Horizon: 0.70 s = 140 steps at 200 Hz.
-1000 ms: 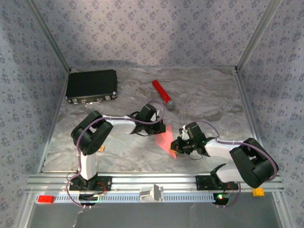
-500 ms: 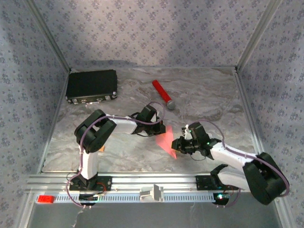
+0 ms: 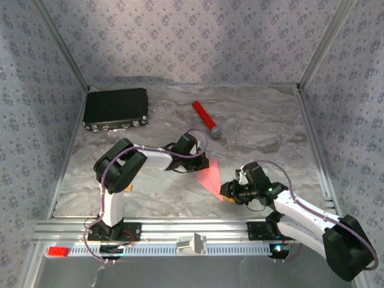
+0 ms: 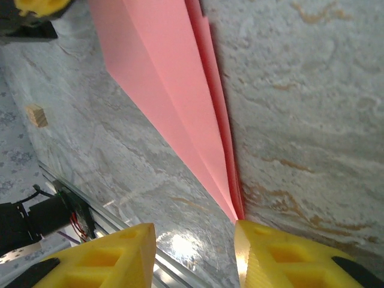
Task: Fold a paper plane with a square sheet of paper (pick it up from the middle)
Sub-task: Fourth fold the wing at the center of the table.
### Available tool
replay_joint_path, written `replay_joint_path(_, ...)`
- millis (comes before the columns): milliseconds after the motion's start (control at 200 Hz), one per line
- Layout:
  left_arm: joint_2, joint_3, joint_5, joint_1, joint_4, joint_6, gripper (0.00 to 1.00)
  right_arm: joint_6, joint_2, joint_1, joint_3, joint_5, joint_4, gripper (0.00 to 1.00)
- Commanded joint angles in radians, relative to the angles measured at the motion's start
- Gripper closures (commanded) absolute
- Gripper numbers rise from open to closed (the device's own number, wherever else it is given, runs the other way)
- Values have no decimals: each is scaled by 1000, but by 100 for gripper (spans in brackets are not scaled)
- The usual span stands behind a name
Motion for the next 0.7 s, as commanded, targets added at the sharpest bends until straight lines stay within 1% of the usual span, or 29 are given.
replay_joint_path(0,-4,-23,-17,5,-31,-3,100,39,-9,15,-7,28,-59,59)
replay_joint_path(150,-4,-21,-16,5,-29,-6,100,50,-8,17,-19,34,-59,59)
replay_joint_path(320,-2,-21,-13,5,-23,-11,100,66,4,21,-26,18,-4,59)
replay_joint_path(540,-3,-27,-2,4,1,-28,100,79,70,29,-27,4,68,61)
replay_joint_path(695,-3,-26,-3,6,1,-29,100,74,112,38,-14,5,78,61)
